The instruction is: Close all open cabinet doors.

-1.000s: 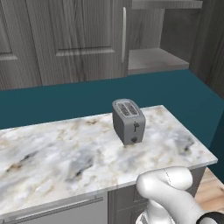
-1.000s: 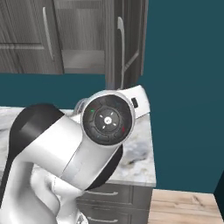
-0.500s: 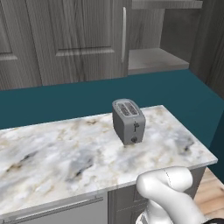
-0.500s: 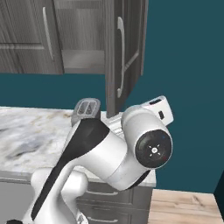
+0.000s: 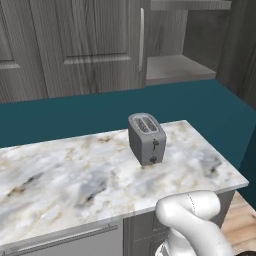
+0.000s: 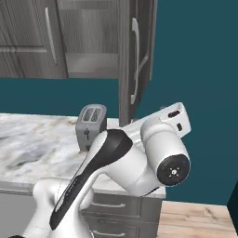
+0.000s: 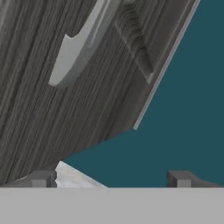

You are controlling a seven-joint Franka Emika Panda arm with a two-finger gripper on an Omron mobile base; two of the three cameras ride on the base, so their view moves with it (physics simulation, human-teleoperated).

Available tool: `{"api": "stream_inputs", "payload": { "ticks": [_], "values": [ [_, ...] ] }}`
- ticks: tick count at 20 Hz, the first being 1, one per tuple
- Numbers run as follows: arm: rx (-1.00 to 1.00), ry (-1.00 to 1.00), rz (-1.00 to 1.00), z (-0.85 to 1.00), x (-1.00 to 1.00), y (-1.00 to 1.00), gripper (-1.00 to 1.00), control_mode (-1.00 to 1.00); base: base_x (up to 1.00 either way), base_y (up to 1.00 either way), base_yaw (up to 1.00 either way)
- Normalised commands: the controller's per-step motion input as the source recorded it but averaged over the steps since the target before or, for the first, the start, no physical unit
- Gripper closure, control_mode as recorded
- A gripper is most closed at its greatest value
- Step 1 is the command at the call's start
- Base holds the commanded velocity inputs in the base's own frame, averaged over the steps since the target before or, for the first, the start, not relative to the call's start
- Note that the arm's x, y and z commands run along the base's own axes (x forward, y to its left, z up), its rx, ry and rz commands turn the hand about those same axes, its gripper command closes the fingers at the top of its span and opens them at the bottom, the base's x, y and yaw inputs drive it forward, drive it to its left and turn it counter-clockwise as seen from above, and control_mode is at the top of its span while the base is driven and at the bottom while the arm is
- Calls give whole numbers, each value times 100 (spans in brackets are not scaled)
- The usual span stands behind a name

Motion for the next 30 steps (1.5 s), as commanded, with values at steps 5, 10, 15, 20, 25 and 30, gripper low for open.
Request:
{"api": "stream_inputs", "payload": {
  "ticks": [5,10,15,20,25,30],
  "values": [
    [0,-2,4,0,27,-71,-100,-100,0,0,0],
    [0,0,5,0,36,-32,-100,-100,0,0,0],
    [-5,0,15,-14,50,30,-100,-100,0,0,0],
    [-12,0,20,-33,54,95,-100,-100,0,0,0],
    [-17,-5,15,-28,28,100,-100,-100,0,0,0],
    [-21,-14,9,-8,10,100,-100,-100,0,0,0]
  ]
}}
